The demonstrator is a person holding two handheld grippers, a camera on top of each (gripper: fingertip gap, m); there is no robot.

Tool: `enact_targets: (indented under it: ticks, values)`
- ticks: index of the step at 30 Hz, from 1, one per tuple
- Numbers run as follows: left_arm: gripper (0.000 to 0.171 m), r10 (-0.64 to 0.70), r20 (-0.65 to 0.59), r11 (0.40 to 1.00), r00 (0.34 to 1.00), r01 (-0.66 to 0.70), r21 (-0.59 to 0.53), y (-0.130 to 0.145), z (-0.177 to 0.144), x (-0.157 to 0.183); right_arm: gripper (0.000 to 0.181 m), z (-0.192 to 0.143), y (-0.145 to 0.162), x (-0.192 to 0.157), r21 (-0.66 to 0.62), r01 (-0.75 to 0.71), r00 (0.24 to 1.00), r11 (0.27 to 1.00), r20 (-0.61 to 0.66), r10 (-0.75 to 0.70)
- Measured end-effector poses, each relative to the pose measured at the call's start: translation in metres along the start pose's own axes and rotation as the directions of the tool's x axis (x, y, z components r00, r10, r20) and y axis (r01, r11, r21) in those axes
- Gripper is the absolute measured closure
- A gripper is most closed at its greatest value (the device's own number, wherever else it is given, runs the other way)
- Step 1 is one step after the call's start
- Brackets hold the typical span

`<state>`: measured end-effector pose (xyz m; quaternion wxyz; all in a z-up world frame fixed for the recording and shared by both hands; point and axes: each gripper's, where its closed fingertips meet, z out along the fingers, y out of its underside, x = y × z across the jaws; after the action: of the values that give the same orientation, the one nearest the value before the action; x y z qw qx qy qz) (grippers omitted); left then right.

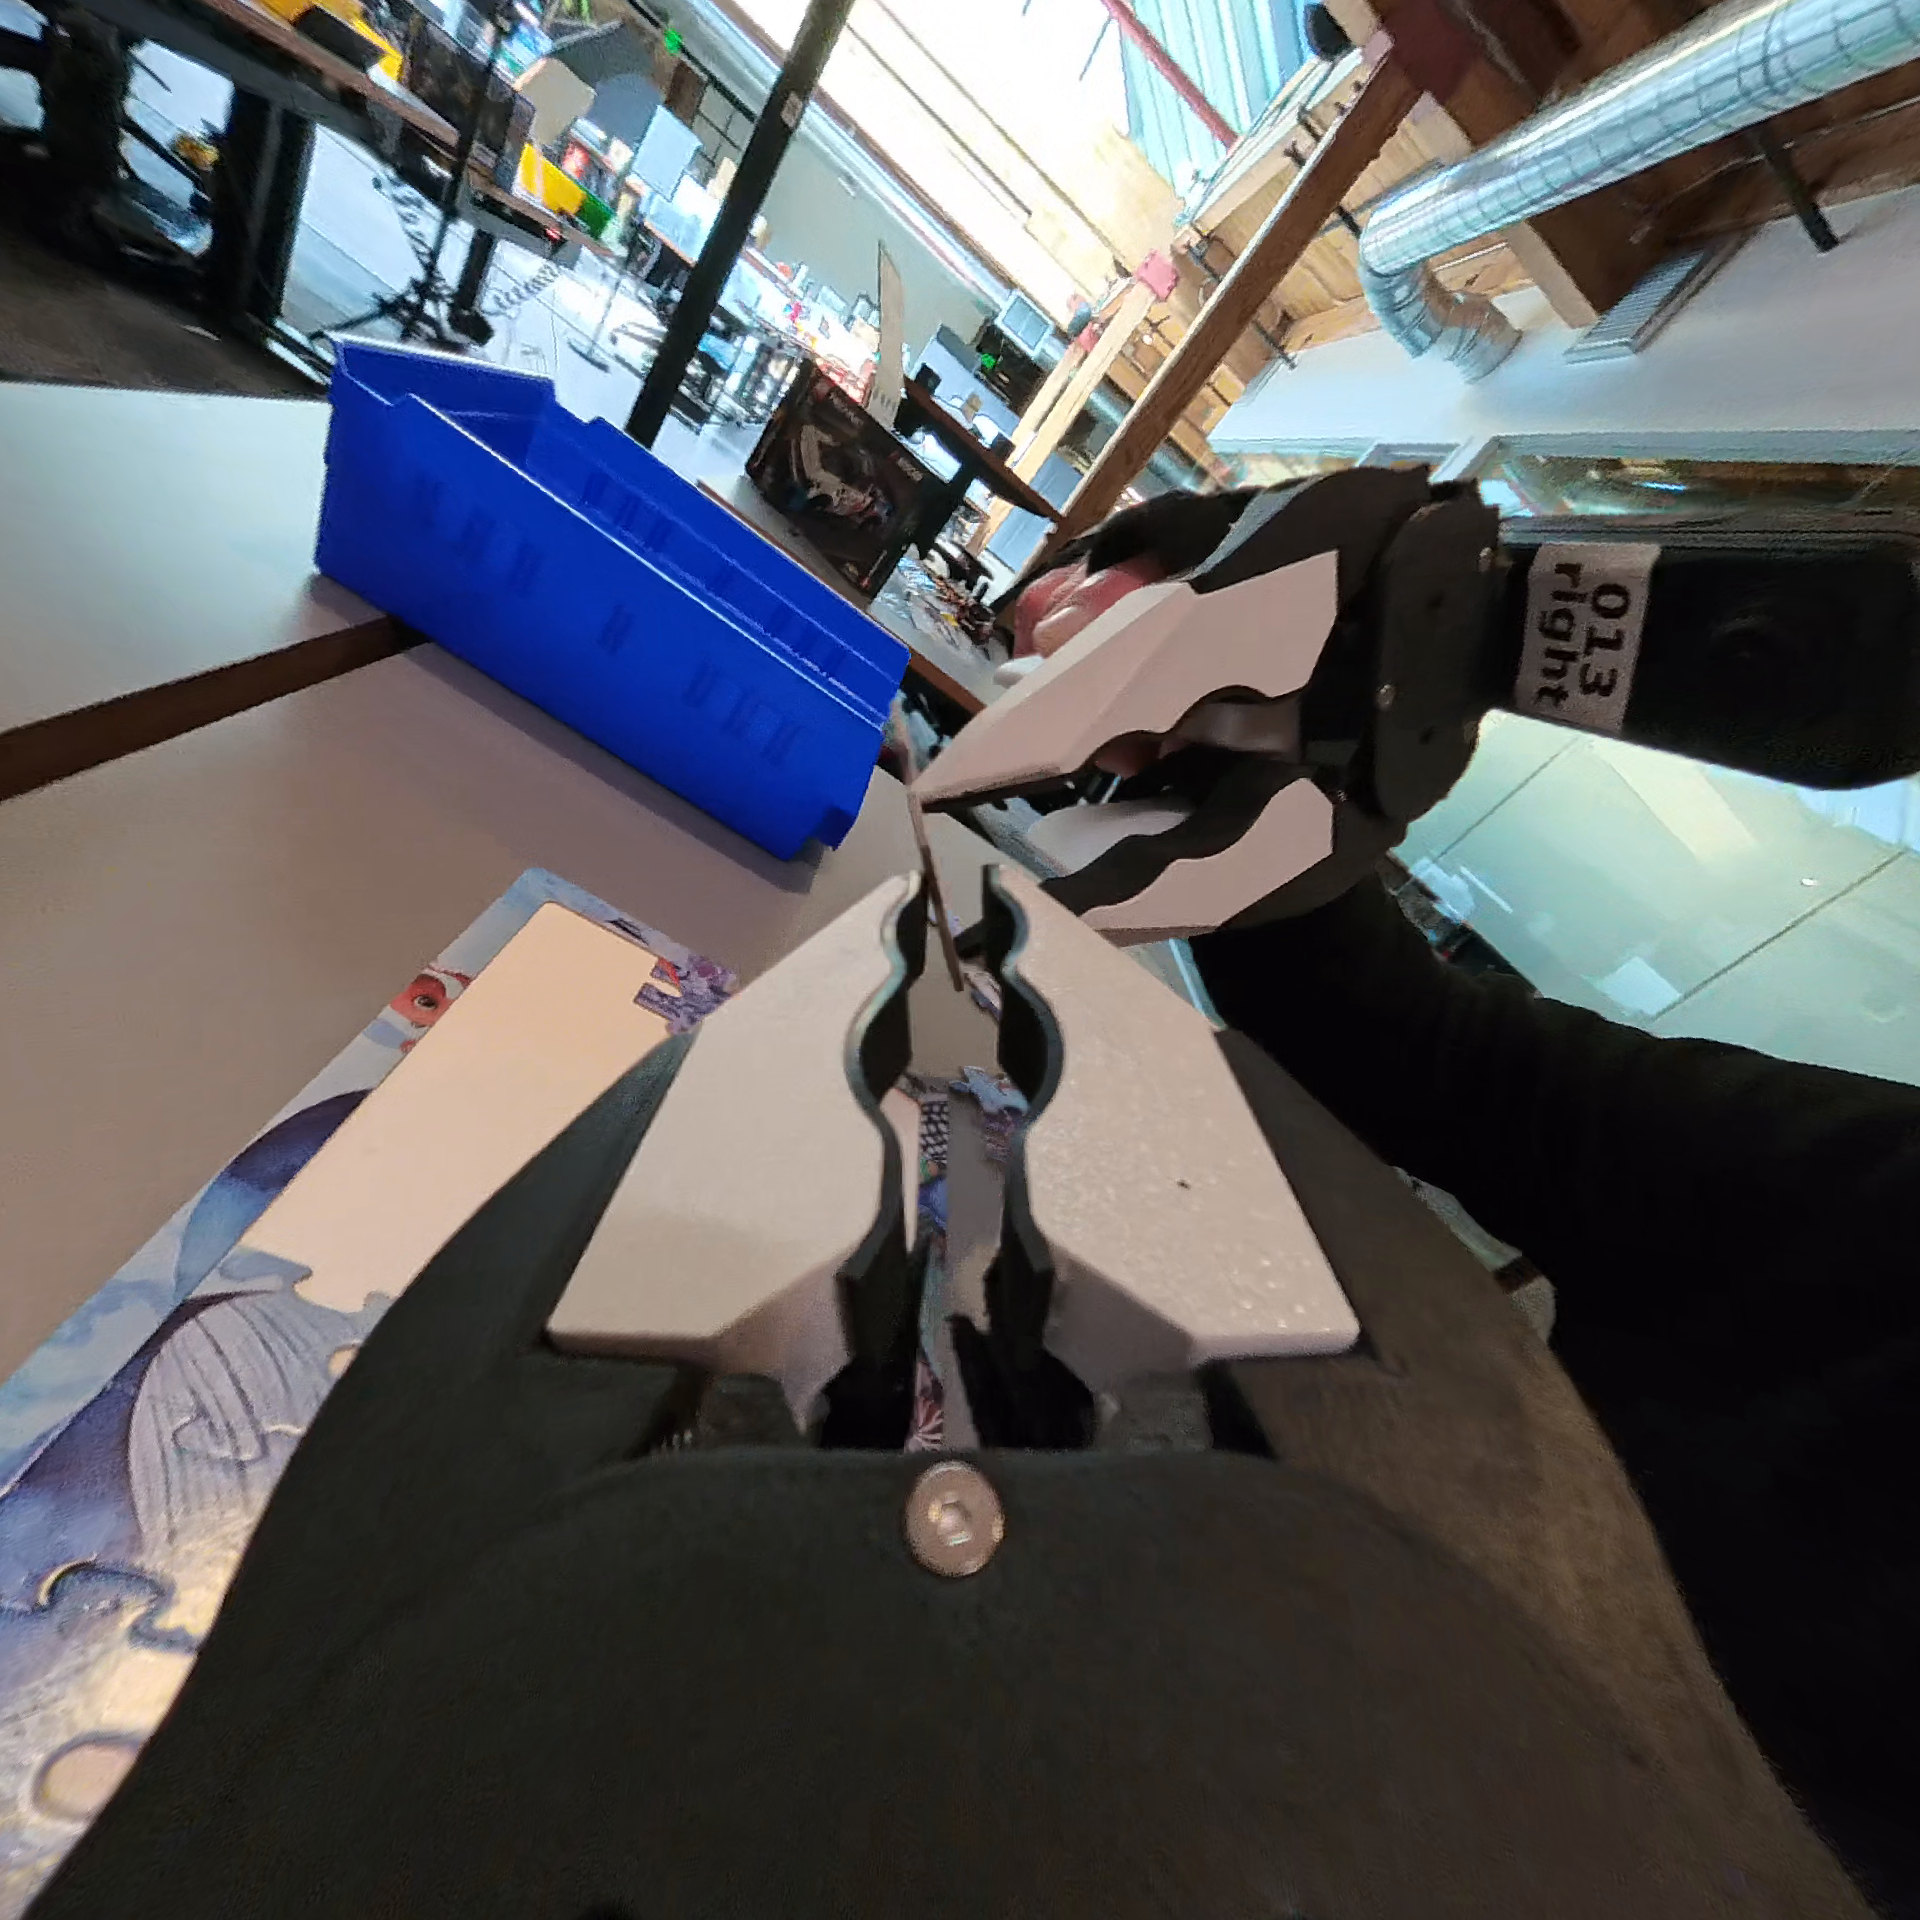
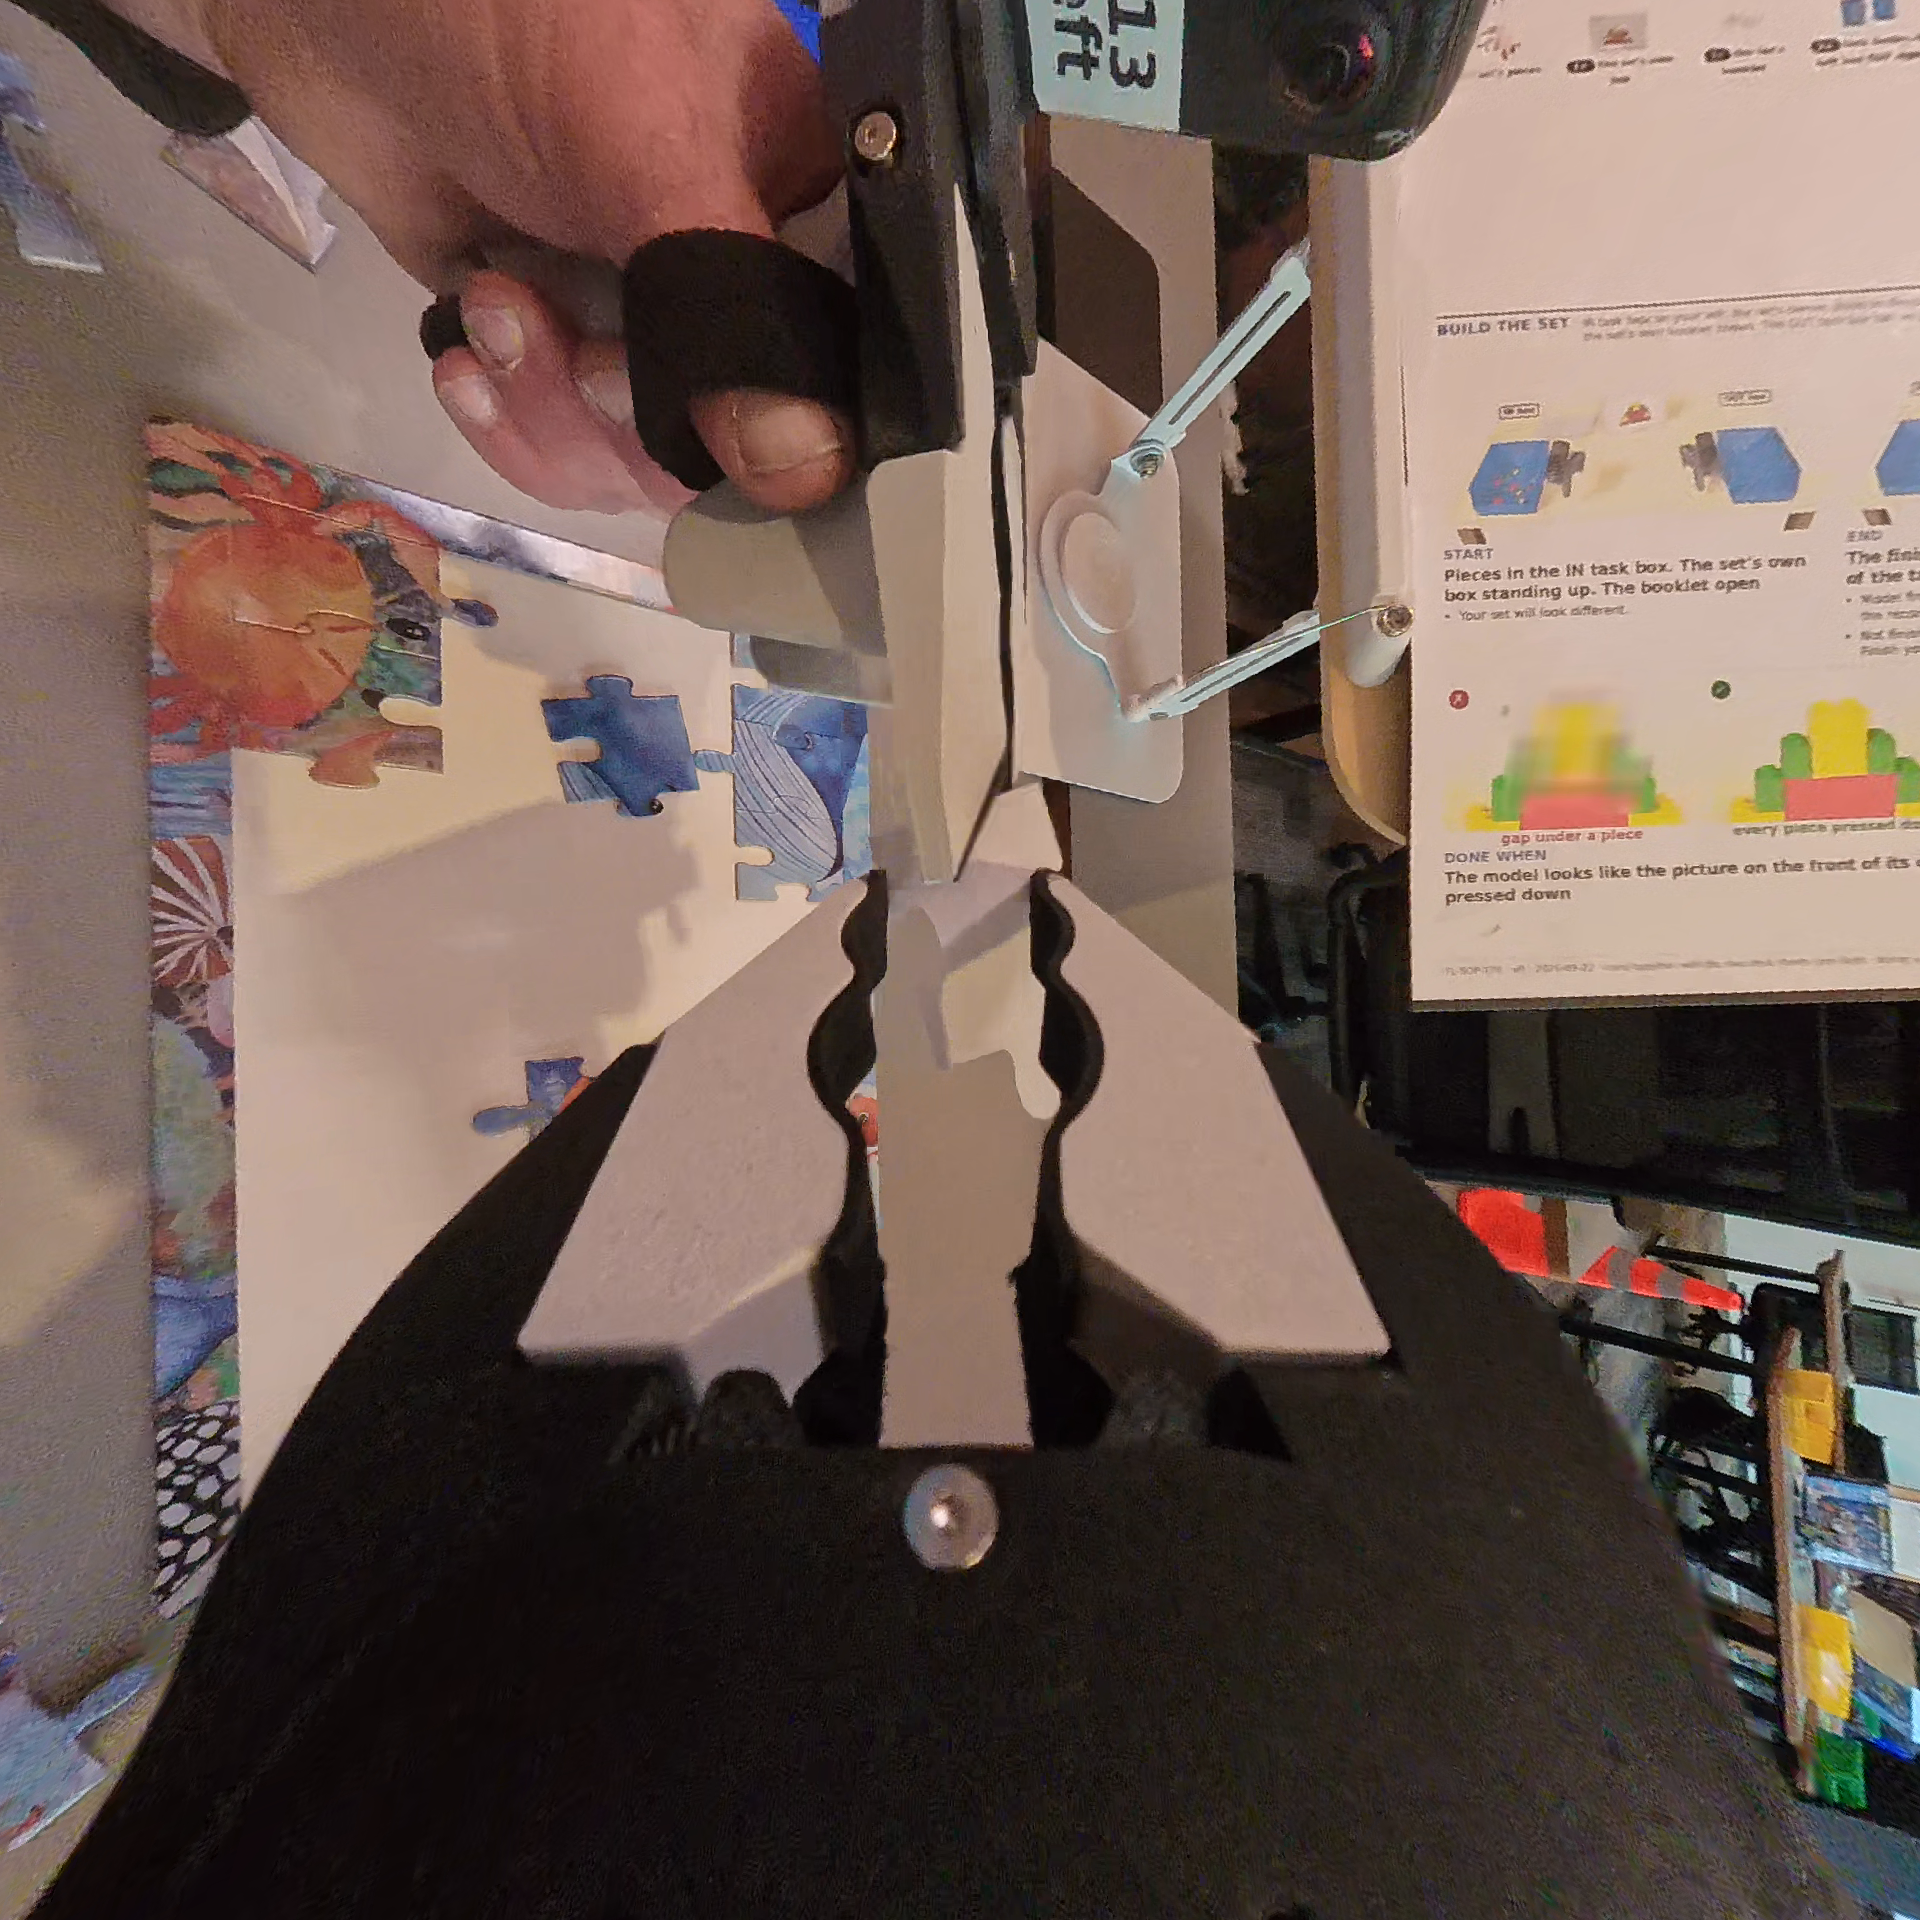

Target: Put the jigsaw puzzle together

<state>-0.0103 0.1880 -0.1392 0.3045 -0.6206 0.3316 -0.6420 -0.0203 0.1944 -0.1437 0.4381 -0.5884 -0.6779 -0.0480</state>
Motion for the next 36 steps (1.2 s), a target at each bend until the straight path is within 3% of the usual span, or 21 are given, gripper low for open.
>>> enact_targets:
  ticks: [3,5,6,9,11,14,18,25,31,32,33,36]
  values:
    - [0.171,0.024,0.036,1.000,0.999,-0.024,0.000,-0.003,-0.007,-0.006,0.157,0.000,-0.008,0.004,0.037,-0.023,0.999,0.999,-0.042,0.024]
    - [0.171,0.057,0.093,0.998,0.994,-0.057,-0.001,-0.008,-0.019,-0.014,0.140,-0.001,-0.012,0.012,0.071,-0.074,0.993,0.995,-0.087,0.080]
    - [0.171,0.068,0.122,0.998,0.990,-0.068,0.002,-0.012,-0.027,-0.019,0.143,0.001,-0.011,0.012,0.078,-0.115,0.990,0.990,-0.074,0.121]
    - [0.171,0.148,0.321,0.988,0.935,-0.124,-0.097,-0.009,-0.057,-0.053,0.140,0.027,-0.003,-0.022,0.048,-0.296,0.947,0.954,0.149,0.286]
    - [0.171,0.180,0.389,0.981,0.903,-0.134,-0.143,-0.007,-0.074,-0.066,0.138,0.053,0.004,-0.056,-0.006,-0.362,0.891,0.932,0.292,0.347]
    - [0.171,0.244,0.449,0.960,0.859,-0.150,-0.236,0.000,-0.089,-0.078,0.132,0.094,0.018,-0.094,-0.090,-0.344,0.858,0.935,0.373,0.352]
    - [0.171,0.301,0.485,0.936,0.821,-0.157,-0.314,0.006,-0.095,-0.086,0.133,0.126,0.029,-0.112,-0.137,-0.319,0.842,0.938,0.413,0.346]
    - [0.171,0.292,0.478,0.937,0.829,-0.148,-0.316,0.008,-0.091,-0.087,0.150,0.127,0.026,-0.119,-0.165,-0.443,0.734,0.881,0.498,0.462]
    - [0.171,0.304,0.469,0.932,0.829,-0.157,-0.327,0.009,-0.087,-0.083,0.153,0.121,0.029,-0.122,-0.190,-0.477,0.707,0.858,0.497,0.503]
    - [0.171,0.309,0.465,0.930,0.830,-0.161,-0.331,0.009,-0.086,-0.082,0.158,0.117,0.030,-0.123,-0.193,-0.475,0.705,0.859,0.500,0.503]
    - [0.171,0.317,0.461,0.927,0.829,-0.167,-0.337,0.009,-0.084,-0.081,0.181,0.112,0.031,-0.124,-0.190,-0.474,0.703,0.860,0.506,0.500]
    - [0.171,0.370,0.455,0.902,0.810,-0.196,-0.385,0.013,-0.076,-0.079,0.181,0.094,0.041,-0.131,-0.221,-0.465,0.696,0.857,0.507,0.509]
